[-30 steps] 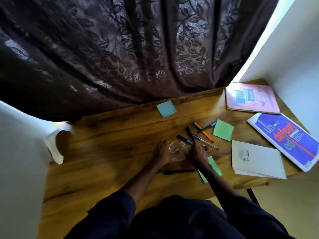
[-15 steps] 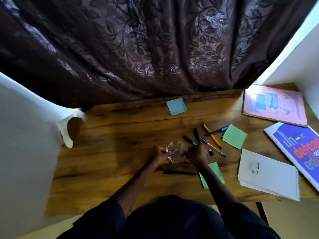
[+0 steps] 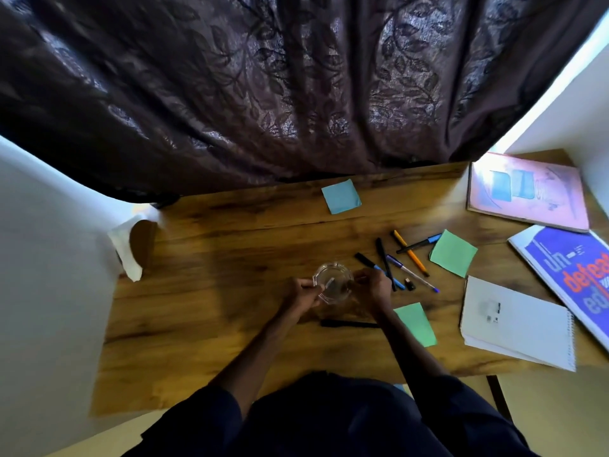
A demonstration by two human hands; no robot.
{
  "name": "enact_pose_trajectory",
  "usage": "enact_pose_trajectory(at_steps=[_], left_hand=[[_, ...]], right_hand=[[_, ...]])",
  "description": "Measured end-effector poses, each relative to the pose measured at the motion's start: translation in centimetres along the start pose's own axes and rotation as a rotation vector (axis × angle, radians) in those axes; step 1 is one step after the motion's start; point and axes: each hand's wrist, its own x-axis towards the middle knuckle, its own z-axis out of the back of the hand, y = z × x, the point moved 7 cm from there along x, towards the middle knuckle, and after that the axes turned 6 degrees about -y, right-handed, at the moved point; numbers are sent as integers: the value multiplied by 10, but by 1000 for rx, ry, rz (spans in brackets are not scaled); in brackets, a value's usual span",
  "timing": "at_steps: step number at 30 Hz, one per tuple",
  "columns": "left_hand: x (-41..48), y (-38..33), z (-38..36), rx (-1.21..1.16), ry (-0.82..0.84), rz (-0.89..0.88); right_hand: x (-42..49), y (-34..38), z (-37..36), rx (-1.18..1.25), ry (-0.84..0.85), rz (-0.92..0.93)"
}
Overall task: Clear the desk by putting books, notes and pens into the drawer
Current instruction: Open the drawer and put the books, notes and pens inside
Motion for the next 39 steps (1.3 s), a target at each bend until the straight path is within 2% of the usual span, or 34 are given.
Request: enact_pose_trajectory(at_steps=[5,10,15,18,22,24,29,31,34,37,39], left_hand=[[2,-3,-1,45,27,-45],[0,-6,6,127,14,-118],[-1,-9,6,102,12,-116],[-12,-10,5,139,10,-164],[-40,-15,10,390,-60,-331],[-56,-14,5,394,-53,-381],[-107,-12,-39,366,55,-571],[-131,-7,-66,380,163,-625],[-160,12,-104,378,329,-569],[-185,31,-138,349,410,-514],[-200,50,-160,268,500,-377]], right_hand=[[-6,2,1,-52,-49,-33],[-9,-1,3,-102,-57,10],[-37,-9,19,-48,-175,-10],[-61,-28,28,29,-267,-50],[-96,-47,44,170,-370,-83],[-115,-55,53,269,-425,-108],[-165,-81,85,400,-597,-126],[-181,-95,102,429,-675,-121],[-196,-119,125,489,-754,-118],[-208,-153,145,643,-788,-177],[-216,-178,152,769,-769,-243]])
